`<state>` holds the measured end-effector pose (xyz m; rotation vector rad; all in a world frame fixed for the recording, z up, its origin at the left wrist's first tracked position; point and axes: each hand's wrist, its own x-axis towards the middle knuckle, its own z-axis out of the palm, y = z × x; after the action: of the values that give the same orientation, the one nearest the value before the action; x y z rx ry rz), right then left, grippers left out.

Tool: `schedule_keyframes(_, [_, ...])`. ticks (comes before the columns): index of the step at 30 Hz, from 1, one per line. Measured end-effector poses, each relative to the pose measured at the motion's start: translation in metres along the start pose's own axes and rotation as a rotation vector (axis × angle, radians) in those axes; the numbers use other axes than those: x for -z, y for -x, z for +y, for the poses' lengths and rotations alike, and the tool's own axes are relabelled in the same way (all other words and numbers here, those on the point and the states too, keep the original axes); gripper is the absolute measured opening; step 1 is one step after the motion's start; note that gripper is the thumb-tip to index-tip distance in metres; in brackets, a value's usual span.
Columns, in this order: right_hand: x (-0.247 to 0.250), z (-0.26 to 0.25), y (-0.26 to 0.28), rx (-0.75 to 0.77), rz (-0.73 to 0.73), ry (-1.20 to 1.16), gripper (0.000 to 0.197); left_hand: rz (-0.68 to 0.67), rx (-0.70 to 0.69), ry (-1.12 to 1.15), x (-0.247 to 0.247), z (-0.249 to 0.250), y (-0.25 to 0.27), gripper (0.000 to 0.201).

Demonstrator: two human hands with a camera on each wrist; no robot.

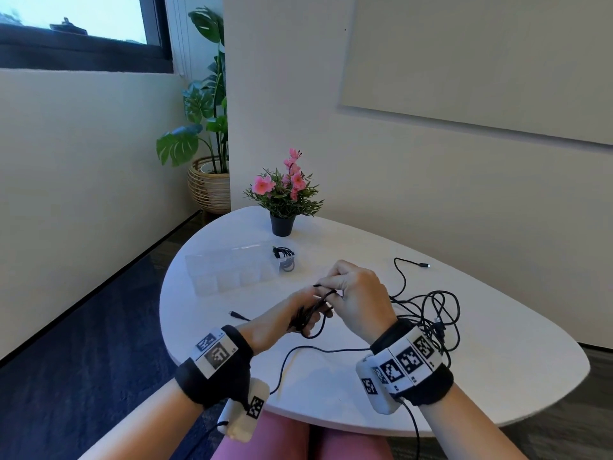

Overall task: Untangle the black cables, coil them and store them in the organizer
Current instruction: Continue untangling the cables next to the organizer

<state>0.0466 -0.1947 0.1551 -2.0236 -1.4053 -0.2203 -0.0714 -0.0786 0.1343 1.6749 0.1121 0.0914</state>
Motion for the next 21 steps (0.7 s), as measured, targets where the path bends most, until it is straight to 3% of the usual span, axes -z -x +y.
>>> schedule_keyframes(2, [-0.001,0.003,-0.002,-0.043,-0.014,-0.108,0.010,-0.013,-0.033,-0.216,-0.001,0.001,0.000,0.025])
schedule_keyframes(5, [0.003,0.002,-0.004,-0.133,-0.032,-0.254,0.009,0.012,-0.011,-0.279,0.003,-0.004,-0.003,0.038])
schedule_keyframes(10, [0.021,0.002,-0.007,-0.346,-0.116,-0.609,0.022,0.106,0.014,0.219,0.001,-0.007,-0.005,0.039])
schedule_keyframes(13, [0.022,0.006,-0.002,-0.298,-0.240,-0.457,0.013,0.232,-0.010,0.454,-0.001,-0.005,-0.008,0.032])
schedule_keyframes(15, [0.022,0.008,0.004,-0.264,-0.327,-0.326,0.019,0.308,-0.003,0.535,0.006,-0.004,-0.010,0.031])
schedule_keyframes(18, [0.029,0.010,0.007,-0.237,-0.319,-0.406,0.022,0.290,0.070,0.328,0.011,-0.006,-0.009,0.044])
schedule_keyframes(21, [0.038,0.009,0.002,-0.172,-0.241,-0.460,0.019,0.057,0.106,-0.018,0.005,-0.011,-0.004,0.069])
